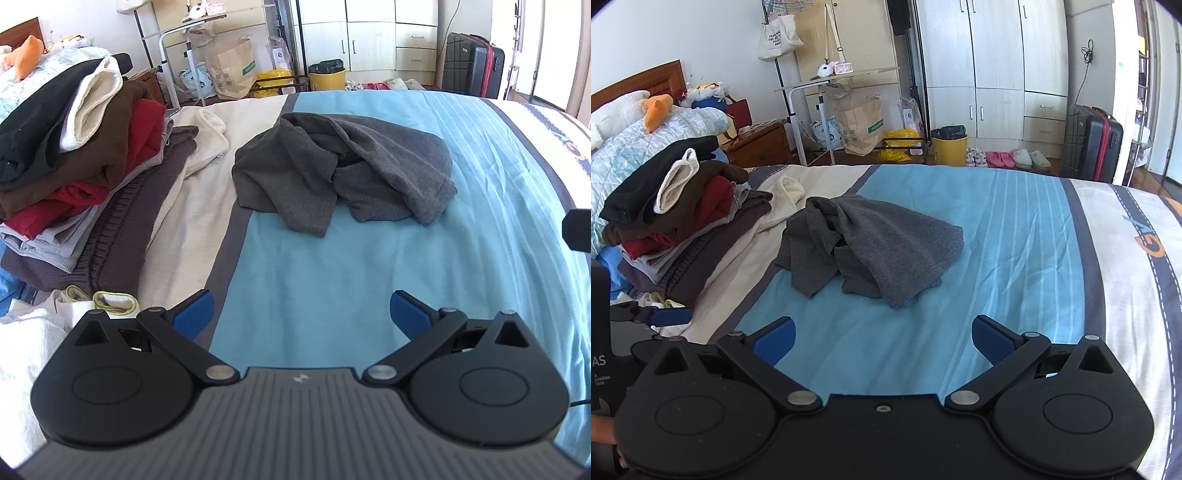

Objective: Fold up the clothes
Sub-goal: 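Move both tools toward the crumpled dark grey polo shirt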

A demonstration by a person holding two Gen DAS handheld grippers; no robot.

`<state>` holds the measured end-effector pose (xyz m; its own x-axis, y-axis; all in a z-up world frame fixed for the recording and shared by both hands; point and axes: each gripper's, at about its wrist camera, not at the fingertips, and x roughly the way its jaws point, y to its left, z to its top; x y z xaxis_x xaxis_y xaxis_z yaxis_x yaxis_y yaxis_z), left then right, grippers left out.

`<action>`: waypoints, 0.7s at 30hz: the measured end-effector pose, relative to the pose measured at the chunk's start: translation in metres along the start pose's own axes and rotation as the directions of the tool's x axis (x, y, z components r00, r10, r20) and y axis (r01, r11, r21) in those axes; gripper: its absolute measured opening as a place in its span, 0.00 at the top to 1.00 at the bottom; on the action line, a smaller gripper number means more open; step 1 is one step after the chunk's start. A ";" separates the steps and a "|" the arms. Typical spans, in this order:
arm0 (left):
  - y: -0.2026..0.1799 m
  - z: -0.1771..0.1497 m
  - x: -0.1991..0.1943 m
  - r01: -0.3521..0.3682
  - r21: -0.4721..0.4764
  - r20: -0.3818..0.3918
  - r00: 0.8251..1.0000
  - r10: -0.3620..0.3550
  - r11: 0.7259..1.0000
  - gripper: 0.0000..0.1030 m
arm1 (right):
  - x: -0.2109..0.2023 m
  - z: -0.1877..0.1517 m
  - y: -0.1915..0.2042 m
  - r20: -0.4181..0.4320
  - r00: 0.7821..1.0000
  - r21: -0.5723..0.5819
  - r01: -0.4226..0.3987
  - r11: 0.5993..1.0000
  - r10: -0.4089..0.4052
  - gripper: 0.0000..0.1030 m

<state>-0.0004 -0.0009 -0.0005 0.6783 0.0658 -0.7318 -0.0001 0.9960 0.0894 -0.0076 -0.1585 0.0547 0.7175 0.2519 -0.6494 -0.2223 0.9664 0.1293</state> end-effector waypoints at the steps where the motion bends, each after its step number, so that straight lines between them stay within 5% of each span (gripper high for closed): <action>1: -0.001 -0.001 0.000 -0.001 0.000 -0.001 1.000 0.001 1.000 0.00 | 0.000 0.000 0.000 -0.001 1.000 0.004 -0.003 1.000 0.003 0.00; 21: -0.005 -0.004 0.006 0.009 0.004 -0.031 0.999 -0.008 1.000 0.00 | -0.001 -0.002 -0.002 0.003 1.000 -0.005 0.009 1.000 -0.009 0.00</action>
